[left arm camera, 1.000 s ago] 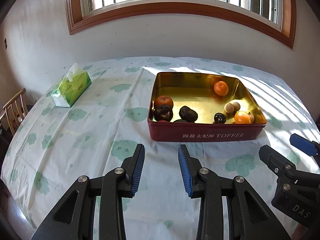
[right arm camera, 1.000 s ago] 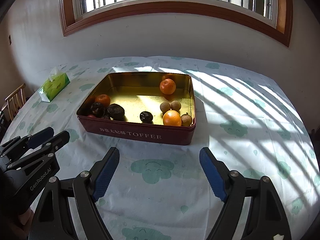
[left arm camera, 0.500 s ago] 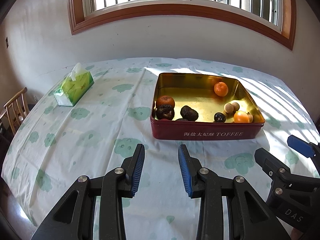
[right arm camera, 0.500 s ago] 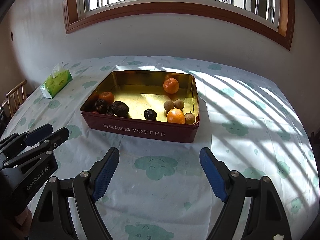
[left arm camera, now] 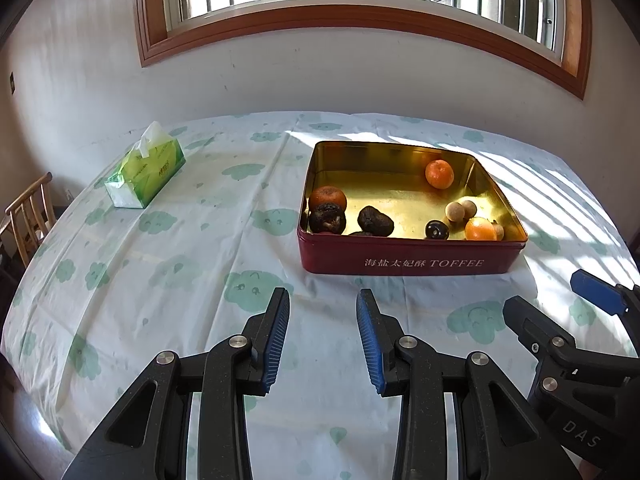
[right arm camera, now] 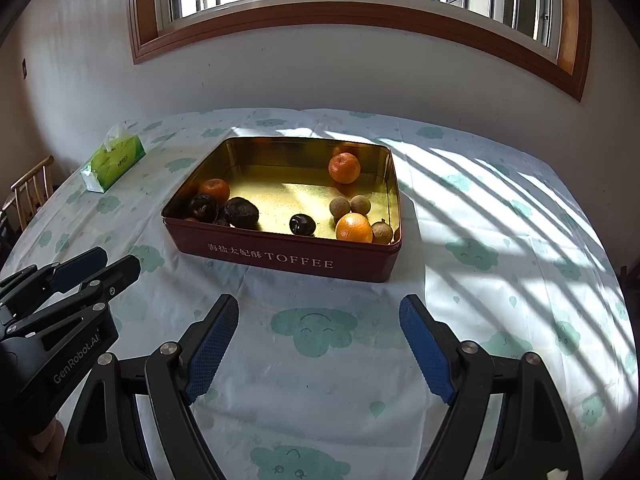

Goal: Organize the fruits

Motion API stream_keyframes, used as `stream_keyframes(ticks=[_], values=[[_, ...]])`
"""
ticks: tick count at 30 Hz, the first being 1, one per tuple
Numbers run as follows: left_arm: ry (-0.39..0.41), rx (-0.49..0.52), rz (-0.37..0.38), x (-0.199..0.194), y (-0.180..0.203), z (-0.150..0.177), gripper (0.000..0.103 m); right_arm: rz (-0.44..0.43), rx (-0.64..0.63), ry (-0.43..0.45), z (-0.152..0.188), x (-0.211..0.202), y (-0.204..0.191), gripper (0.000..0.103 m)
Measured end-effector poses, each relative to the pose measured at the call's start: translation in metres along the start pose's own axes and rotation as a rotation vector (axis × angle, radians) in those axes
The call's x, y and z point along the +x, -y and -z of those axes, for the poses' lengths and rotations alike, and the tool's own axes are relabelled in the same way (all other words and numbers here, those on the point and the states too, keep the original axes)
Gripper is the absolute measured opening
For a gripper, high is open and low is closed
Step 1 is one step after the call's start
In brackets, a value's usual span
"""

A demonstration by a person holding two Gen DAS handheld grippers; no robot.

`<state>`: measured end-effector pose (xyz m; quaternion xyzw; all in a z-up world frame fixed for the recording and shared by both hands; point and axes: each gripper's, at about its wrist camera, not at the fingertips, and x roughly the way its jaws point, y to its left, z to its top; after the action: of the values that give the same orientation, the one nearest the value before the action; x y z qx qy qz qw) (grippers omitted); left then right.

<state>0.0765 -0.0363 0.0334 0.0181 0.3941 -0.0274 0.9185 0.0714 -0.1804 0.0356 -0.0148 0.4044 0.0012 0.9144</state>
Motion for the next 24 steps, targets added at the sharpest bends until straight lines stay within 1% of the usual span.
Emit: stream_keyframes(ticks=[24], values=[[-0.015,0.001,0.009,0.0058,0.0047,0.0043,0.037,-0.002,0.012,-0.022,0.0056,0.0064,0.0027,0.080]])
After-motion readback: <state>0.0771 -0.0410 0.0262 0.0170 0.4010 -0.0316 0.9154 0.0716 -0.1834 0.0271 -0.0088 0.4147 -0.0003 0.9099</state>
